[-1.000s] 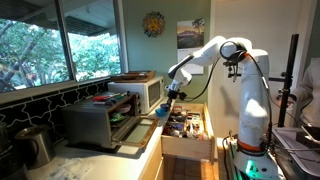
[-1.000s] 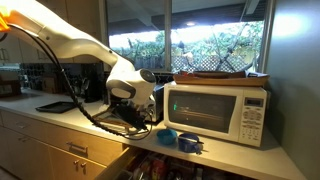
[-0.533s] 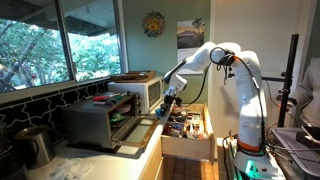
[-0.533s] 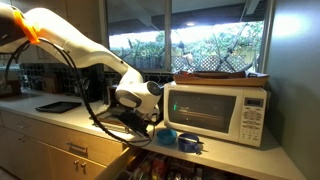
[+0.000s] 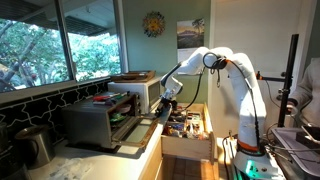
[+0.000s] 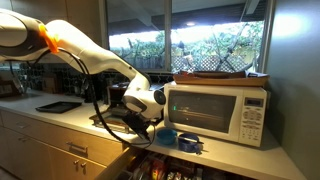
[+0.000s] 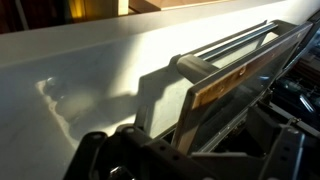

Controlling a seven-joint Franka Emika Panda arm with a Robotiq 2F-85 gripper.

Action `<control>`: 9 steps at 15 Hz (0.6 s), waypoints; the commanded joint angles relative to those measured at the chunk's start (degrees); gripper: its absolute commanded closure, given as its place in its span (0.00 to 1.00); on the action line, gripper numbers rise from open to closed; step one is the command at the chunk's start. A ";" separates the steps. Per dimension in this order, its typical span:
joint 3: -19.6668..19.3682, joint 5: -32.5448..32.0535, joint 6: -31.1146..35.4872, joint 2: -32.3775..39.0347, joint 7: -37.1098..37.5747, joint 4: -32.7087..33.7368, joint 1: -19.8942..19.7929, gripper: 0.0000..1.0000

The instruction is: Close the oven door

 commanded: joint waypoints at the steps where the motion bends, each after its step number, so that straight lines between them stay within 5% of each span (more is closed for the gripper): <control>1: 1.12 0.46 -5.84 3.07 1.96 3.26 -1.90 0.00; 9: 1.42 3.32 -16.10 3.76 1.34 6.24 -3.96 0.00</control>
